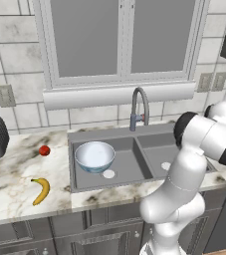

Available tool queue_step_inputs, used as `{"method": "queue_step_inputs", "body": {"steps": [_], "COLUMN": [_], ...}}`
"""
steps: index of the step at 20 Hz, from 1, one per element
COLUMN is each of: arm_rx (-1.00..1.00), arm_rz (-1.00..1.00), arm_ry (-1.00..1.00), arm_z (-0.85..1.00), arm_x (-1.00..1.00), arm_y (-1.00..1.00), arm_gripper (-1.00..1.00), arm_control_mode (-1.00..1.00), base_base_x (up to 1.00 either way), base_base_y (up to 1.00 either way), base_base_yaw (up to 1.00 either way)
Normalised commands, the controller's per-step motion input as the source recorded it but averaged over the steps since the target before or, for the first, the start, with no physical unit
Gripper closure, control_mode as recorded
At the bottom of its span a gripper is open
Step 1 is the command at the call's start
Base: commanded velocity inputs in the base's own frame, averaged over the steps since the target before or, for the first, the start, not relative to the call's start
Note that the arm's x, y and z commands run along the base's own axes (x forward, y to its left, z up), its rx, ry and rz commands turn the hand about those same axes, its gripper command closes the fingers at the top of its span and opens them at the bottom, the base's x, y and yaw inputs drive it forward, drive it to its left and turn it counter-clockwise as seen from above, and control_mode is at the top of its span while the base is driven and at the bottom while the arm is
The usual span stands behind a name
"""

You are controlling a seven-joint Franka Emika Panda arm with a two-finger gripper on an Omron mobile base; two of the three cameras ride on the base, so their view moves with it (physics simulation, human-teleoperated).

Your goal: Remove the banana and apple from the sink. Then move the bowl and cup from the counter to the sink for washing.

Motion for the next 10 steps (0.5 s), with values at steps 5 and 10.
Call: {"method": "queue_step_inputs", "body": {"steps": [5, 10], "arm_rx": [0.0, 0.0], "arm_rz": [0.0, 0.0], "arm_ry": [0.0, 0.0], "arm_z": [-0.06, -0.04], "arm_x": [0.08, 0.1], "arm_y": [-0.04, -0.08], "arm_gripper": [-1.0, -1.0], "arm_control_mode": [-1.0, -1.0], "base_base_x": [0.0, 0.0], "base_base_y": [0.0, 0.0], "base_base_yaw": [0.0, 0.0]}}
